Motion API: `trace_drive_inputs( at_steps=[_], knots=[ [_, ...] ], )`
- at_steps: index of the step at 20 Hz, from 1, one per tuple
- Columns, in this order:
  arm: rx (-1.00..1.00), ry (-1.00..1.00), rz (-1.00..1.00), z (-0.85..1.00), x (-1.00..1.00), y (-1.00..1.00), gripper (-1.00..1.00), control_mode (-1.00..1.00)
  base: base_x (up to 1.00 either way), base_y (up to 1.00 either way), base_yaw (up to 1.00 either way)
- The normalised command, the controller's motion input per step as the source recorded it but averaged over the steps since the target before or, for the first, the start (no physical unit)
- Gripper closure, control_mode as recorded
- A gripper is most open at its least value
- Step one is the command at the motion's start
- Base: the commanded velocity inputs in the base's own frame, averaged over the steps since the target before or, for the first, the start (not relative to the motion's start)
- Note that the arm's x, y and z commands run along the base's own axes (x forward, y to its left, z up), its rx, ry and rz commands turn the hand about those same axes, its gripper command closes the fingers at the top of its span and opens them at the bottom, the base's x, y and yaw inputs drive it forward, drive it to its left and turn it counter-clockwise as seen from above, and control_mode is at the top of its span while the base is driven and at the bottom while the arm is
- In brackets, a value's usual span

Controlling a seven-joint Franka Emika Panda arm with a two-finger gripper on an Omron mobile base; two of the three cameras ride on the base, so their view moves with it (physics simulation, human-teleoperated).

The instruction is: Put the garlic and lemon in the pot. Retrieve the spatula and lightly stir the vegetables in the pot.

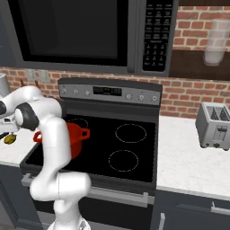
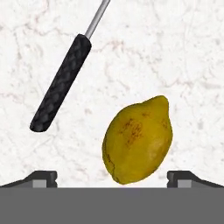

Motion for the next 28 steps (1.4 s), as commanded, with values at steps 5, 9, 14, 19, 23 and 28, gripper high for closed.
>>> trace_drive_inputs(
  at_steps=[5,9,14,19,23,28],
  knots=[
    [0.0,0.0,-0.14,-0.34,0.27,-0.02,-1.0,-1.0,0.0,0.0,0.0],
    [0.0,0.0,-0.09,-0.35,0.1,-0.19,-1.0,-1.0,0.0,0.0,0.0],
    [0.0,0.0,-0.03,-0.32,-0.01,-0.41,-1.0,-1.0,0.0,0.0,0.0],
    [0.0,0.0,-0.01,-0.26,-0.19,-0.45,-1.0,-1.0,0.0,0.0,0.0],
    [0.0,0.0,-0.02,-0.15,-0.2,-0.14,-1.0,-1.0,0.0,0.0,0.0],
    [0.0,0.0,-0.01,-0.13,-0.01,-0.04,1.0,-1.0,0.0,0.0,0.0]
  ],
)
